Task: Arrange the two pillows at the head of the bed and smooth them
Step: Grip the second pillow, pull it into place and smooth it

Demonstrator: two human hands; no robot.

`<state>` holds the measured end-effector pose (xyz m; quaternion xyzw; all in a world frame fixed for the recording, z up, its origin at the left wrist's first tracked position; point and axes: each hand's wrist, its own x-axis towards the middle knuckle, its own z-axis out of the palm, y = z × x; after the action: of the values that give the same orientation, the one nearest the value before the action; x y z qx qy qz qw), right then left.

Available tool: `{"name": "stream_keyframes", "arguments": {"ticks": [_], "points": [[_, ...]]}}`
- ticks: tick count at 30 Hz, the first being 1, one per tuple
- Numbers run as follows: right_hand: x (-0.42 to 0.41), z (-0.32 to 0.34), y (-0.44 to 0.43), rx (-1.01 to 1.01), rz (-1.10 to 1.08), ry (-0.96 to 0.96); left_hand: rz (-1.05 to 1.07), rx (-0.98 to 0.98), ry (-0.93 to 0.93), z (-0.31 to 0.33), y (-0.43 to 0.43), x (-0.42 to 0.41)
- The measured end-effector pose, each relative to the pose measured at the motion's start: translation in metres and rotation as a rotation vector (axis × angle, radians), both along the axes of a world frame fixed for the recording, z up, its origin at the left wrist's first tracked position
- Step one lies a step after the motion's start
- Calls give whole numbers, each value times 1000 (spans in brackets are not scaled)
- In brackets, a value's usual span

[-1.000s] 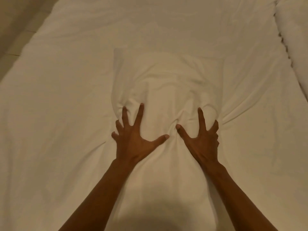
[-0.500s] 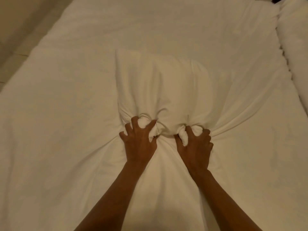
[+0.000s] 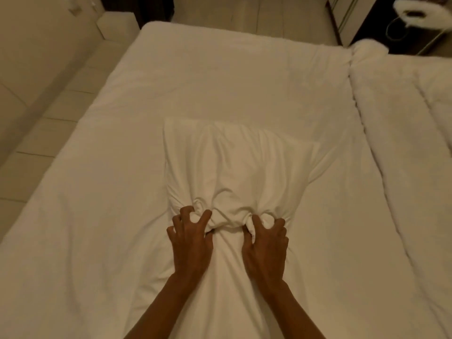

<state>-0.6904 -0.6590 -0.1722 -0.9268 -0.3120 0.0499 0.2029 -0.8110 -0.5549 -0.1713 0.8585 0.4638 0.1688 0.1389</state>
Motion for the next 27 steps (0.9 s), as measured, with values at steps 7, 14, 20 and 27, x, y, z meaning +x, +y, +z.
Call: {"name": "stream_keyframes", "arguments": {"ticks": [7, 14, 20, 27], "points": [[-81, 134, -124, -22, -76, 123, -63, -143, 67, 138, -117, -72], [-69, 221, -170, 5, -198, -13, -166, -173, 27, 227, -153, -54], [-28, 275, -216, 68, -338, -110, -301, -71, -62, 279, -183, 3], [32, 294, -322, 116, -464, -150, -390, -20, -60, 303, -286, 78]]}}
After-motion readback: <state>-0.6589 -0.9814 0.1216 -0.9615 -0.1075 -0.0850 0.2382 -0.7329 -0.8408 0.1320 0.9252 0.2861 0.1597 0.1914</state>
